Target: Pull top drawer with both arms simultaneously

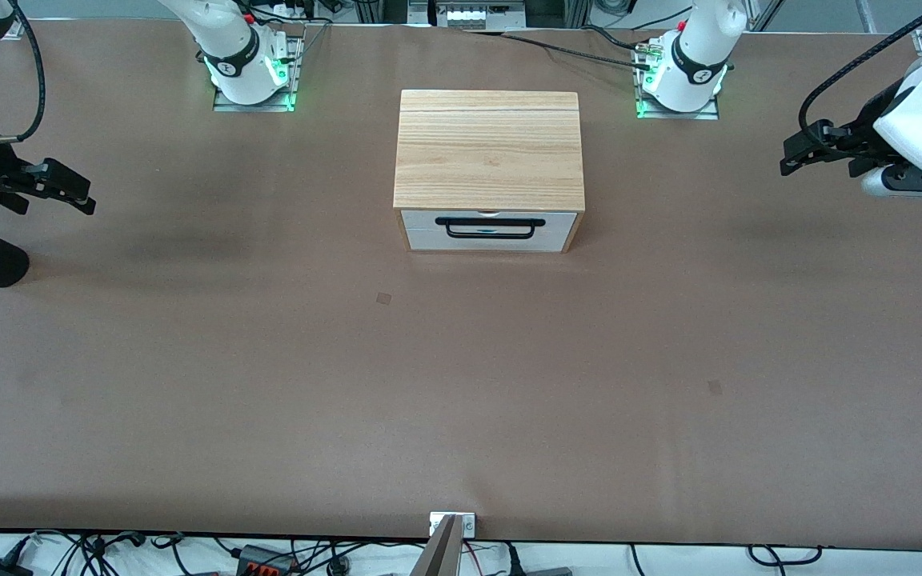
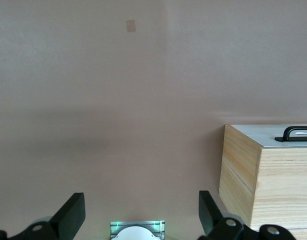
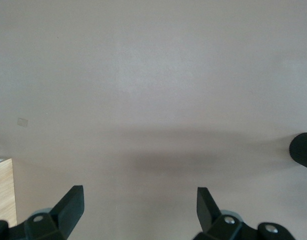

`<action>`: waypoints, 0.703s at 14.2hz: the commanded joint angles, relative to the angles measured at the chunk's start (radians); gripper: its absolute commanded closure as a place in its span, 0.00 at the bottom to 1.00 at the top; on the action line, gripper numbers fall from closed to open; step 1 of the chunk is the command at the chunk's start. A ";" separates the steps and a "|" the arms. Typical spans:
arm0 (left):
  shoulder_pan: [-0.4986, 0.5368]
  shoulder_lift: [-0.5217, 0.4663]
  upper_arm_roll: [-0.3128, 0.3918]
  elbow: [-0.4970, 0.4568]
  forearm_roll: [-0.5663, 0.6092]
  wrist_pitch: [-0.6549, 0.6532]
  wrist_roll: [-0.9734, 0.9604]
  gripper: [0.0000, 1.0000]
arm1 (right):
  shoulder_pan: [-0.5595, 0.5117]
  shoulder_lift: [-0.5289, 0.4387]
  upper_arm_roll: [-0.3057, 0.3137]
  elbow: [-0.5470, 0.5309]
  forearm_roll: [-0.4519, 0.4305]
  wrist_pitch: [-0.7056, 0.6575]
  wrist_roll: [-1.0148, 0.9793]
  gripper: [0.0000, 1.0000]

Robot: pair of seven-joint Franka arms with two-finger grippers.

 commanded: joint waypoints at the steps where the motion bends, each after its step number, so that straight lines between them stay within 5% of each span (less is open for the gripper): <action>1: 0.004 0.007 0.003 0.011 -0.017 0.002 0.033 0.00 | -0.001 -0.004 0.009 0.000 -0.016 -0.009 -0.006 0.00; 5: -0.002 0.010 -0.002 0.015 -0.003 0.000 0.030 0.00 | 0.001 -0.004 0.012 0.000 -0.016 -0.013 -0.006 0.00; 10: -0.014 0.142 -0.010 0.130 -0.080 0.014 0.039 0.00 | 0.001 0.022 0.013 0.000 -0.016 0.001 -0.006 0.00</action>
